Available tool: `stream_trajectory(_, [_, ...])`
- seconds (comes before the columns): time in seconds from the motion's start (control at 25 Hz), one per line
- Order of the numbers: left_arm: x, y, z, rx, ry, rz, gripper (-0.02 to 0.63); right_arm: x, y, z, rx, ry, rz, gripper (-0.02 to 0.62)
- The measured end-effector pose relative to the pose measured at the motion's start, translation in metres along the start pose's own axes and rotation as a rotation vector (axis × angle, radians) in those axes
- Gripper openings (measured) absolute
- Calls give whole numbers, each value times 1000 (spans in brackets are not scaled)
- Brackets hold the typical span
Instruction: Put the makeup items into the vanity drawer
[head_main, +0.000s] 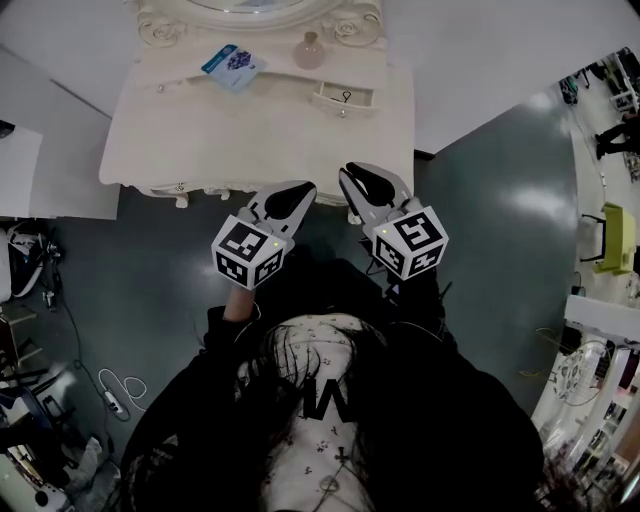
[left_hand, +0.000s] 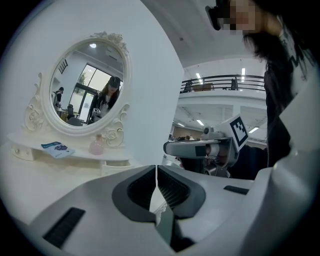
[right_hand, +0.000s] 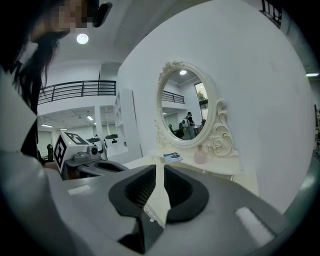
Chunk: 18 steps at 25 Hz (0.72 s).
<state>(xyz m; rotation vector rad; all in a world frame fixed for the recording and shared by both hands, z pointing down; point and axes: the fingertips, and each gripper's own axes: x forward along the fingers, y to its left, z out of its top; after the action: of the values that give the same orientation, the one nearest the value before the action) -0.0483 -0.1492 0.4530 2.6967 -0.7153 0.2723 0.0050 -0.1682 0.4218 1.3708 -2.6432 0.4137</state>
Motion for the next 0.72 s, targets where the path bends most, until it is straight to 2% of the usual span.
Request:
stream_trajectory(0.28, [1, -23, 5, 9, -28, 71, 0, -33, 5, -5, -34, -7, 37, 49])
stream_trajectory(0.72, [6, -131, -19, 14, -33, 124, 0, -132, 18, -31, -40, -6, 114, 49])
